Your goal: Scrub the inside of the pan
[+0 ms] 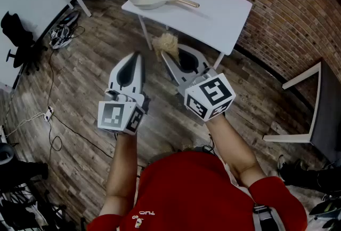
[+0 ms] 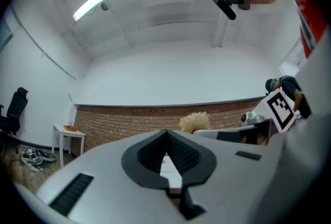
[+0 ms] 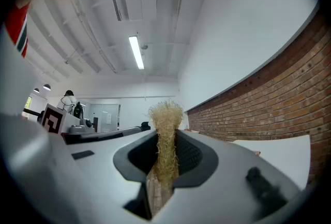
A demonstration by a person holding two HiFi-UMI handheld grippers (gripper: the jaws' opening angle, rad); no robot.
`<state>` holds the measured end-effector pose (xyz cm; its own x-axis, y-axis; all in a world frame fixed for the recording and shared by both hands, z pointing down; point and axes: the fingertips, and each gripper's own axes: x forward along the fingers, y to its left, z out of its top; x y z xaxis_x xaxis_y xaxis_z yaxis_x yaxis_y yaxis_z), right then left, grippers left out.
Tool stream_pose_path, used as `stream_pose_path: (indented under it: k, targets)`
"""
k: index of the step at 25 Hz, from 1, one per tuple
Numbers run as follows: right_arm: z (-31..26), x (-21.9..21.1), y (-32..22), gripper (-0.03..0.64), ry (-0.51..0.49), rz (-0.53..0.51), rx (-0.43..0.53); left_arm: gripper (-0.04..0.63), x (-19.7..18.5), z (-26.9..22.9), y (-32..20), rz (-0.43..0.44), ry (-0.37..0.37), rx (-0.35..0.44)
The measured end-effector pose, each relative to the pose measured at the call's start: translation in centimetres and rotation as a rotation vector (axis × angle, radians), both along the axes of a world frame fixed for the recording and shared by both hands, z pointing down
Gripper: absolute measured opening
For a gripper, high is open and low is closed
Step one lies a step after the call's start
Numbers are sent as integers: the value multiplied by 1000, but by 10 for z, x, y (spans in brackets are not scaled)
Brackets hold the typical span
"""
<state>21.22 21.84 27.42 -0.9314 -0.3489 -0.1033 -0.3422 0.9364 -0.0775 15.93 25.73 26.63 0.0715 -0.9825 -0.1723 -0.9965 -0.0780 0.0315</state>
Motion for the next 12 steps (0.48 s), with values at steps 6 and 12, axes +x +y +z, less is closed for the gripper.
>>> stream_pose_path:
  k: [6, 12]
  targets:
    - [3, -6, -1, 86, 8, -1, 4, 12, -6, 1, -2, -1, -9, 6]
    - [8, -9, -17, 86, 6, -25, -31, 12, -6, 1, -13, 0, -20, 3]
